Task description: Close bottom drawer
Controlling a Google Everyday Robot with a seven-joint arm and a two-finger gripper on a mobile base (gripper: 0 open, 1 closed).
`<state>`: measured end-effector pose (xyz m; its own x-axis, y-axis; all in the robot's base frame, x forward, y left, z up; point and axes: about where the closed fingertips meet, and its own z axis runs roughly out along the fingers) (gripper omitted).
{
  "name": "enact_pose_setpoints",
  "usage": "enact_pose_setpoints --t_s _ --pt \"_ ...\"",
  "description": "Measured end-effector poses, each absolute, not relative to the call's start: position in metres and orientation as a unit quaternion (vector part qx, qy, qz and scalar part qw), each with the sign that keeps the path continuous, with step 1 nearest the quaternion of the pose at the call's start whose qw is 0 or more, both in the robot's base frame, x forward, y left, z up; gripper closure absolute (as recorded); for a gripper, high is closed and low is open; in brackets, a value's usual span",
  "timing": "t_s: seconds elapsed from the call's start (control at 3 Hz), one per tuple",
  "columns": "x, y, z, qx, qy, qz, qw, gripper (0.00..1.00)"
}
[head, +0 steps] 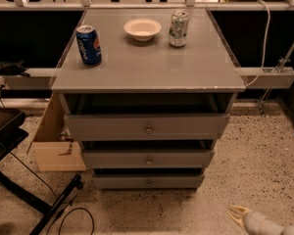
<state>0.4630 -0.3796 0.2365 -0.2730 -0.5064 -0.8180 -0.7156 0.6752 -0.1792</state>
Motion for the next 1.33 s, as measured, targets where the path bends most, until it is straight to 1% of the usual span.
enact_pose_setpoints --t_s 0.33,0.67,1.0,1.33 --pt "0.429 -0.452 0.323 -0.384 0.801 -0.002 0.460 1.00" --pt "0.421 -0.456 0.413 -0.427 0.778 -0.080 0.455 1.00" --pt "0.442 -0.424 0.486 -0.484 0.743 -0.149 0.437 1.00" --pt "0.462 -0.355 0.527 -0.572 0.688 -0.196 0.401 1.00"
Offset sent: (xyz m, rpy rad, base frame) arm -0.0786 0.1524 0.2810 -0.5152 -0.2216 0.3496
